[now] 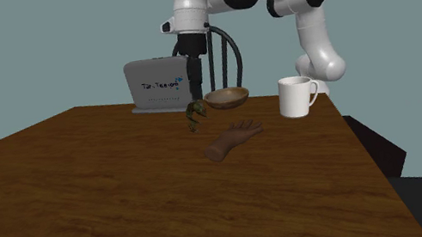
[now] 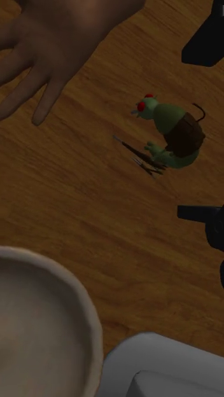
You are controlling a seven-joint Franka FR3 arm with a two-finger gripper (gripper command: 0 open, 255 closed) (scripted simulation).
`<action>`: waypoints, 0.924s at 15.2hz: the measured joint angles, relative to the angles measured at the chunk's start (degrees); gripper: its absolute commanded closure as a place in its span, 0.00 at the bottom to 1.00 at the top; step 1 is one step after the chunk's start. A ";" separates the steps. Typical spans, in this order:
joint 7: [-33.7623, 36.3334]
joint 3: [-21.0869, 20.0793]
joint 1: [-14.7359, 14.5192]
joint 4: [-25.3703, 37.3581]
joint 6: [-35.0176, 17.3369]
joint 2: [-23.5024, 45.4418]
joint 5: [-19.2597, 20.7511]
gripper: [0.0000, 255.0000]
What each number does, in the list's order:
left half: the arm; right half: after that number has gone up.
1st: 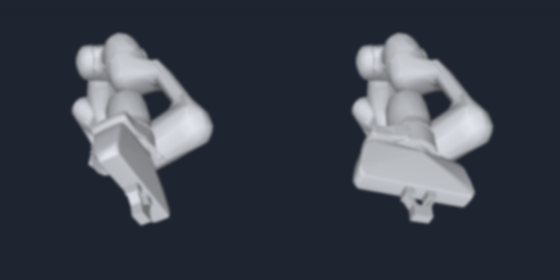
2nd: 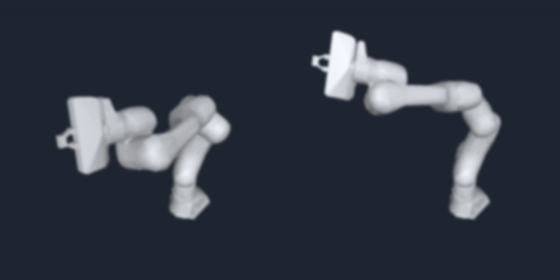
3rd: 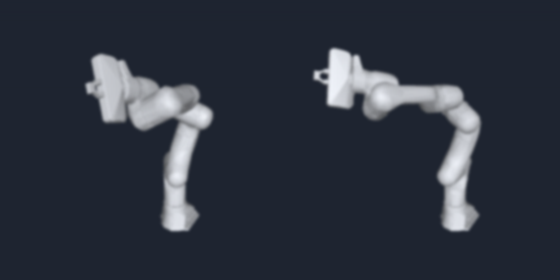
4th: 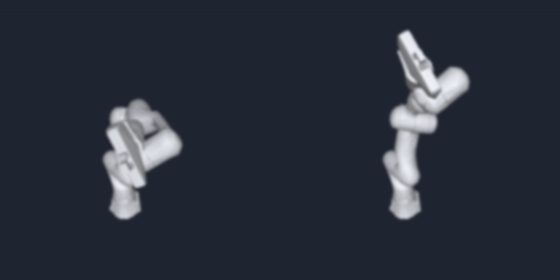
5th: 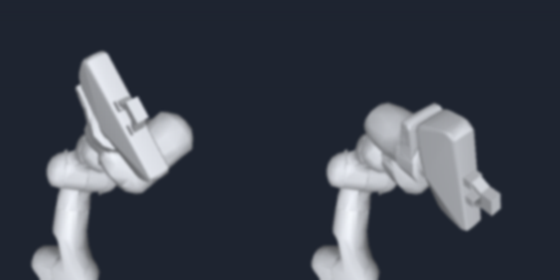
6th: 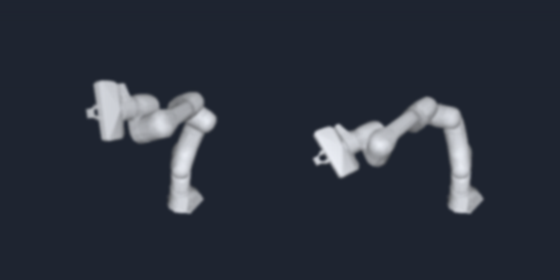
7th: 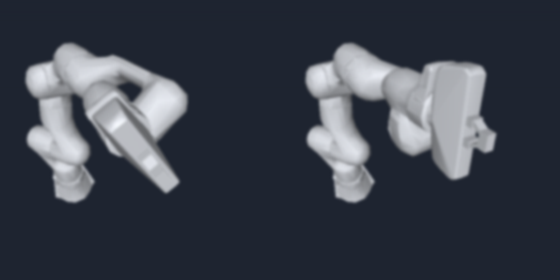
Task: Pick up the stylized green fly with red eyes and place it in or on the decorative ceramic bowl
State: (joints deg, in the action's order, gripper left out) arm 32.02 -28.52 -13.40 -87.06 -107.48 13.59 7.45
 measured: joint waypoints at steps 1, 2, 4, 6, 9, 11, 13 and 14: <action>0.35 -0.06 -0.37 0.51 -0.17 0.61 0.44 0.00; 0.56 -0.05 -0.58 0.62 -0.62 1.15 0.77 0.00; 0.76 0.04 -0.78 0.48 -1.59 2.02 1.25 0.00; 0.92 0.10 -0.80 -0.55 -2.87 2.32 1.45 0.00; 1.05 0.19 -0.77 -1.90 -4.51 2.64 1.66 0.00; 1.09 0.21 -0.79 -1.98 -4.70 2.76 1.72 0.00; 1.10 0.21 -0.80 -2.01 -4.76 2.78 1.74 0.00; 1.10 0.21 -0.80 -2.01 -4.77 2.79 1.74 0.00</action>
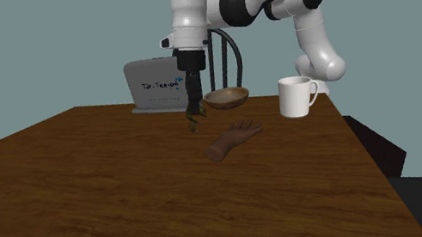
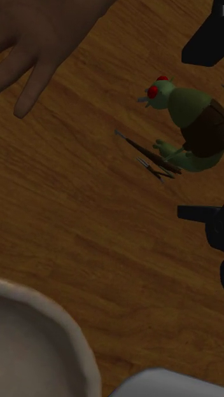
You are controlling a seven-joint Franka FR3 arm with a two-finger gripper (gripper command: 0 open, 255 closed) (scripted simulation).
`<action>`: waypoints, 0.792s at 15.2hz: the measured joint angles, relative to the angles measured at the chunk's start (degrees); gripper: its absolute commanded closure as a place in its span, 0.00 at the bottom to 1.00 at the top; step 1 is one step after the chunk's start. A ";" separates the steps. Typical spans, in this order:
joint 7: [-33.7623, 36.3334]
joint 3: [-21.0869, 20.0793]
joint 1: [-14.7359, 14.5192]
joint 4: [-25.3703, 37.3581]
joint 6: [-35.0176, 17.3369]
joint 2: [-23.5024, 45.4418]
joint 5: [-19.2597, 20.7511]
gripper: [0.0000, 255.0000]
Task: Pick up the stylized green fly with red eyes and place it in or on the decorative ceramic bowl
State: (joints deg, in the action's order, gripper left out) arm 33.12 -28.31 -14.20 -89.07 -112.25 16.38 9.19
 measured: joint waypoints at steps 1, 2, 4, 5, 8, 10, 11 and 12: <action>0.00 0.00 0.00 0.00 0.00 0.00 0.00 1.00; 0.00 0.00 0.00 0.00 0.00 0.00 0.00 1.00; 0.00 0.00 0.00 0.01 0.00 -0.01 0.01 1.00; 0.00 0.01 0.01 0.01 0.00 -0.01 0.01 1.00; 0.01 0.01 0.01 0.01 0.00 -0.01 0.02 1.00; 0.01 0.01 0.00 0.02 0.01 0.00 0.01 1.00; 0.01 0.01 0.00 0.01 0.00 0.00 0.01 1.00; -0.07 0.00 0.03 0.27 0.32 -0.07 -0.05 1.00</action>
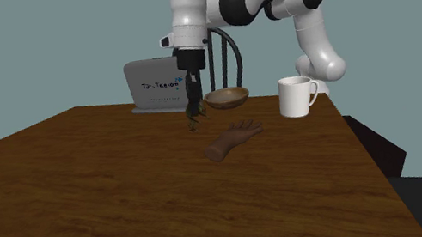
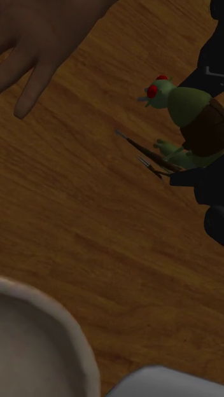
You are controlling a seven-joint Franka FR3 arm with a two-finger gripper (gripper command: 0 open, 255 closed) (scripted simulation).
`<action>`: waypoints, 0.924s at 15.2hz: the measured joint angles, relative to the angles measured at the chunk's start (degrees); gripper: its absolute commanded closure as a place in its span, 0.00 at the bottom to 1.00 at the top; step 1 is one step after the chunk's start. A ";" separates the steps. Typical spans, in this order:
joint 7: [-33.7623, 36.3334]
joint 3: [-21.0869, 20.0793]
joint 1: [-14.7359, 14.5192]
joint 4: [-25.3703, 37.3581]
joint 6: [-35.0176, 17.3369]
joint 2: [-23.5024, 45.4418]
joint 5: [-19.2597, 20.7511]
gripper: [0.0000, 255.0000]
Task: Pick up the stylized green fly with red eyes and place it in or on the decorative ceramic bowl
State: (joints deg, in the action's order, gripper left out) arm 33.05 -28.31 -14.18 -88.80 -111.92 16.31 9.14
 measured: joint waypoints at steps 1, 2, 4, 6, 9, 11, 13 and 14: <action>0.04 -0.03 -0.10 0.62 0.55 0.07 0.02 1.00; 0.08 -0.08 -0.17 1.13 1.15 -0.03 -0.02 1.00; 0.01 -0.14 -0.35 3.01 2.88 0.11 -0.01 1.00; -0.20 -0.15 -0.41 4.81 4.57 0.20 -0.04 1.00; -0.18 -0.26 -0.62 6.67 6.55 0.09 -0.11 1.00; -0.25 -0.26 -0.89 8.91 8.25 0.64 0.11 1.00; -0.10 -0.30 -1.37 11.46 10.17 1.35 0.45 1.00; -0.16 -0.32 -1.42 12.15 10.88 1.33 0.44 1.00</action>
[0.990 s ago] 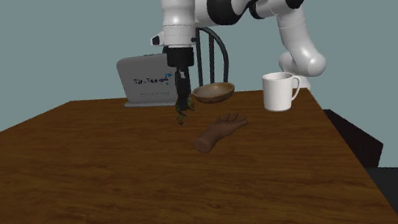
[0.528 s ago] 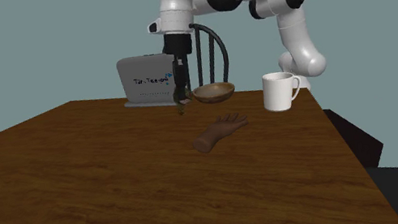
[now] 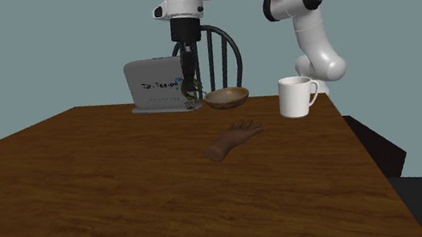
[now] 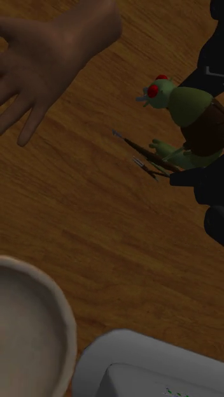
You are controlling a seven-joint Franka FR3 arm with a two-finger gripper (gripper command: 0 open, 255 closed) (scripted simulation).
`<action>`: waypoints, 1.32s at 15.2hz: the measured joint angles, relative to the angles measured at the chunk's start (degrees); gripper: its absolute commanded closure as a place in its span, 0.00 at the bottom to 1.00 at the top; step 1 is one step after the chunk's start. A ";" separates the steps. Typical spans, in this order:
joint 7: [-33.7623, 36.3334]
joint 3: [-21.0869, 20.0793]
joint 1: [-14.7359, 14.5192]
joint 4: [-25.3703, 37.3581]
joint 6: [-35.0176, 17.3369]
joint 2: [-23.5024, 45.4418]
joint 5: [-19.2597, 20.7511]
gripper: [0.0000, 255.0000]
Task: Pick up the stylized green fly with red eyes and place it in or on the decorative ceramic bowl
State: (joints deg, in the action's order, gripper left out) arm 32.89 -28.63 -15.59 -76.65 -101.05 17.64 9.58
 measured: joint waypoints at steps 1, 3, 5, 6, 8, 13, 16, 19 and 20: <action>-0.04 -0.01 -0.09 0.88 0.77 0.10 0.04 1.00; -0.05 -0.04 -0.48 3.42 2.80 0.65 0.29 1.00; -0.06 -0.05 -0.85 5.73 4.61 1.18 0.54 1.00; -0.08 -0.05 -1.03 6.77 5.40 1.45 0.67 1.00; 0.18 -0.10 -1.78 9.64 7.42 2.36 1.17 1.00; -4.43 0.32 4.42 -4.15 3.95 -9.22 -5.01 1.00; -8.54 1.79 7.40 -11.23 2.87 -16.06 -8.91 1.00; -12.81 3.93 9.42 -18.24 2.35 -23.20 -12.59 1.00; -14.00 4.65 9.79 -20.14 2.59 -25.44 -13.61 1.00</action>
State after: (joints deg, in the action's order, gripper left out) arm 18.89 -23.98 -5.80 -96.79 -98.46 -7.79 -4.02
